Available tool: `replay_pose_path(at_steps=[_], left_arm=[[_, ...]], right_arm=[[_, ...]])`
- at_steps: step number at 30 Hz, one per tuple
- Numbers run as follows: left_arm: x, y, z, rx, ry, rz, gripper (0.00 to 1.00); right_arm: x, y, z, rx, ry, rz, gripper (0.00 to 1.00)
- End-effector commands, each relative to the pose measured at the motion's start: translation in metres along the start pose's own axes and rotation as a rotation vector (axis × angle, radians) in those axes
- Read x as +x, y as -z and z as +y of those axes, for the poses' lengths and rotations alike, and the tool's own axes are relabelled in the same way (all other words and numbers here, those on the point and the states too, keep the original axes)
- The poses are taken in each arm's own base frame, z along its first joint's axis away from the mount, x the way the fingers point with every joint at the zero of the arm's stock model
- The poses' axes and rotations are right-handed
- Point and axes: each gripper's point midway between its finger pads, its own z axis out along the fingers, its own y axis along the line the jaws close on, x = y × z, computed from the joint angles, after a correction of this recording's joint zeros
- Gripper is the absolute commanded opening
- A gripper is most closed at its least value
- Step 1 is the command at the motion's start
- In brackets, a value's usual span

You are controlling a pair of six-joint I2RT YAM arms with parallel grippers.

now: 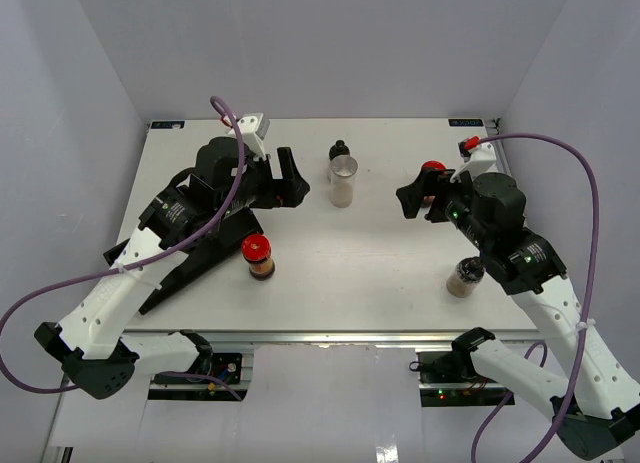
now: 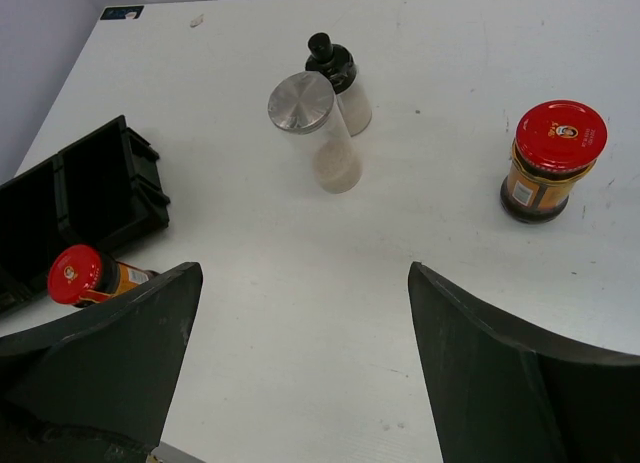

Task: Organize the condiment bottles

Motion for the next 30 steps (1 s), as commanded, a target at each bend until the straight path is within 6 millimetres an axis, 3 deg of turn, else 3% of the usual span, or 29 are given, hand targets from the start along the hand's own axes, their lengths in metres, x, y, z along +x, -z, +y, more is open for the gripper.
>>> replay_pose_path(at_steps=[1,6,8,11,14,22,25,30], left_arm=[[-0.009,0.006,0.007,-0.04,-0.007,-0.032,0.98],[0.006,0.002,0.021,-0.112,0.03,0.004,0.98],[0.017,-0.001,0.038,-0.202,0.051,0.029,0.98],[0.04,0.001,0.08,-0.438,0.062,0.095,0.95],[0.061,0.007,0.099,-0.538,0.077,0.155,0.92],[0.114,0.005,0.113,-0.541,0.104,0.257,0.89],[0.136,0.006,0.13,-0.615,0.1,0.304,0.89],[0.148,0.0,0.141,-0.674,0.091,0.33,0.9]], right_arm=[[-0.004,0.002,0.005,-0.027,-0.001,-0.02,0.9],[0.002,-0.001,0.004,-0.02,-0.009,0.0,0.9],[0.005,-0.001,0.004,-0.022,-0.015,0.001,0.9],[0.007,-0.001,0.004,-0.031,-0.02,0.0,0.9],[0.01,-0.002,0.004,-0.028,-0.027,0.007,0.9],[0.018,0.001,0.0,-0.026,-0.023,0.001,0.9],[0.017,0.005,-0.001,-0.027,-0.024,-0.011,0.9],[0.015,0.009,0.001,-0.042,-0.021,-0.021,0.9]])
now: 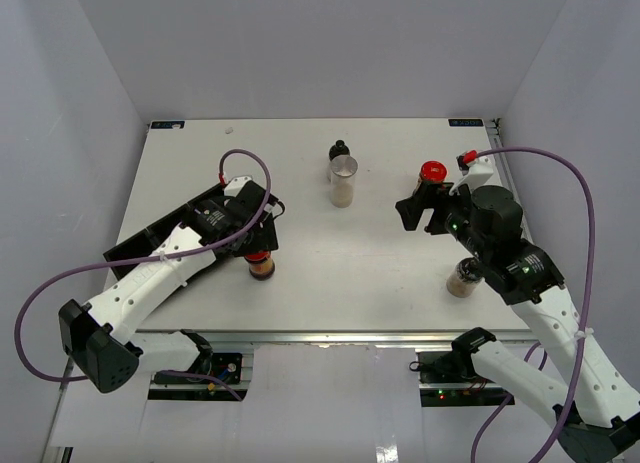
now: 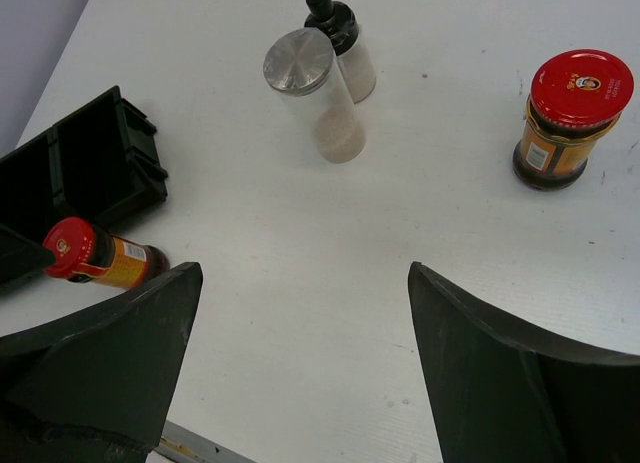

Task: Organize the condiment bottles

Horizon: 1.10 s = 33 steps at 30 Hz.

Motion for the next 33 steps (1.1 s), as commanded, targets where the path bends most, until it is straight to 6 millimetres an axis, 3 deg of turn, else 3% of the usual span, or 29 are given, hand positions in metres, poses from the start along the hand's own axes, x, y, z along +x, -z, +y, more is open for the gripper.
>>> replay_pose_path(at_steps=[1,12,33], left_arm=[[-0.002,-0.007,0.003,-0.032,0.032,-0.021,0.9],[-0.009,-0.023,-0.015,0.007,-0.004,-0.024,0.96],[0.012,-0.051,-0.006,-0.061,0.008,0.071,0.95]], right_arm=[[-0.012,0.005,0.006,-0.032,0.003,-0.057,0.9],[-0.004,0.002,0.005,-0.041,0.006,-0.051,0.9],[-0.003,0.008,-0.005,-0.002,0.043,-0.067,0.9]])
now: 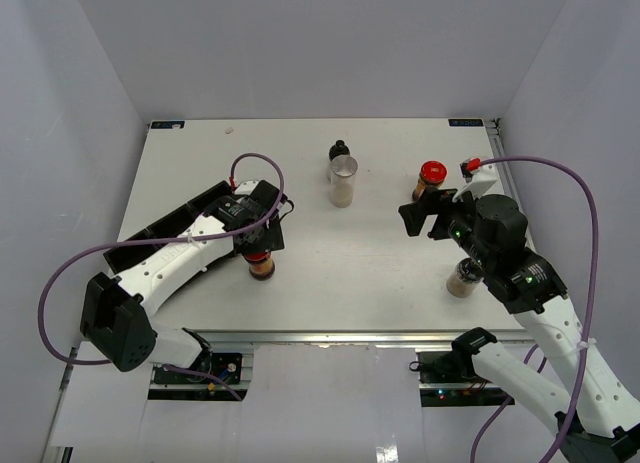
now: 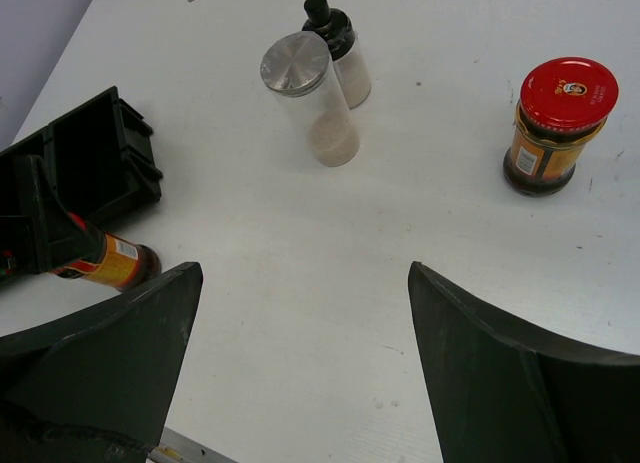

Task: Organize the condiment bottles

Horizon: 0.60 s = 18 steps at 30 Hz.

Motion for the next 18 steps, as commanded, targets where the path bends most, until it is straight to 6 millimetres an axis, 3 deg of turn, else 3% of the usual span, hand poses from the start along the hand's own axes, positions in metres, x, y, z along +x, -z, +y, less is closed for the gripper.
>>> replay_pose_path(at_steps=[1,12,15,18], left_arm=[[0.006,-0.005,-0.003,0.015,0.017,0.022,0.95],[0.017,-0.011,-0.002,0.004,0.031,0.059,0.85],[0.021,-0.015,0.003,-0.024,0.027,0.07,0.66],[0.021,-0.012,0.006,-0.028,0.033,0.067,0.35]], right_arm=[[-0.007,0.001,0.0,0.002,0.017,-0.04,0.9],[-0.002,-0.001,-0.001,-0.002,0.011,-0.034,0.9],[-0.003,0.001,-0.001,0.0,0.01,-0.038,0.9],[-0.005,0.003,-0.002,0.005,0.013,-0.042,0.9]])
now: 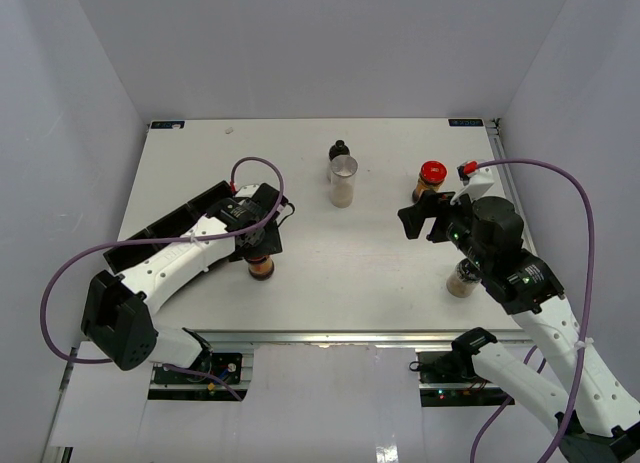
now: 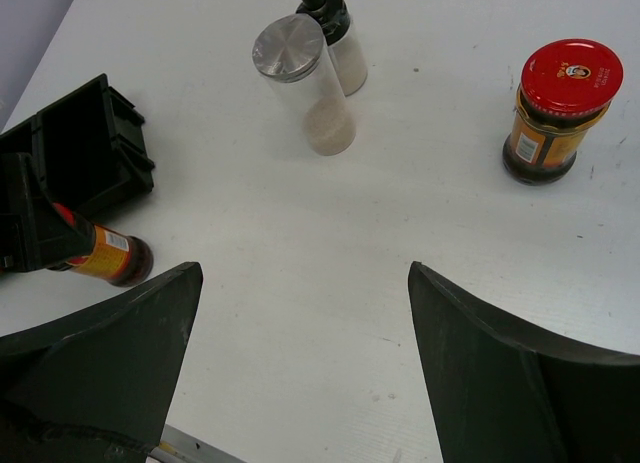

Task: Organize the condiment bottles

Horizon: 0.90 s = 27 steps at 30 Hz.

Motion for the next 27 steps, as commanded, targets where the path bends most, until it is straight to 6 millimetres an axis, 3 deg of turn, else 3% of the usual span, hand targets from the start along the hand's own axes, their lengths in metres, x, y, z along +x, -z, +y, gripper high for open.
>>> replay_pose_path(at_steps=[1,2,4,9,13,18,22,27], left_arm=[[0.005,-0.001,0.009,-0.027,0.011,0.012,0.16],[0.003,0.002,0.009,-0.027,0.01,0.005,0.03],[0.0,0.007,0.014,-0.039,0.005,-0.006,0.0],[-0.043,0.047,0.012,-0.006,0.095,-0.14,0.0],[-0.094,0.09,0.018,-0.01,0.184,-0.277,0.0],[-0.138,0.095,0.03,-0.033,0.248,-0.305,0.0],[-0.165,0.086,0.07,-0.105,0.357,-0.317,0.0],[-0.188,0.092,0.131,-0.168,0.501,-0.372,0.0]], right_arm=[[-0.017,0.006,0.001,-0.002,0.01,-0.064,0.9],[-0.018,0.006,0.002,-0.003,0.01,-0.067,0.9],[-0.019,0.008,0.003,-0.006,0.009,-0.07,0.9],[-0.022,0.009,0.006,-0.016,-0.003,-0.076,0.9],[-0.024,0.012,0.008,-0.027,-0.01,-0.078,0.9],[-0.026,0.016,0.006,-0.016,-0.007,-0.088,0.9],[-0.025,0.018,0.003,-0.004,0.006,-0.087,0.9],[-0.021,0.018,-0.006,0.031,0.036,-0.083,0.9]])
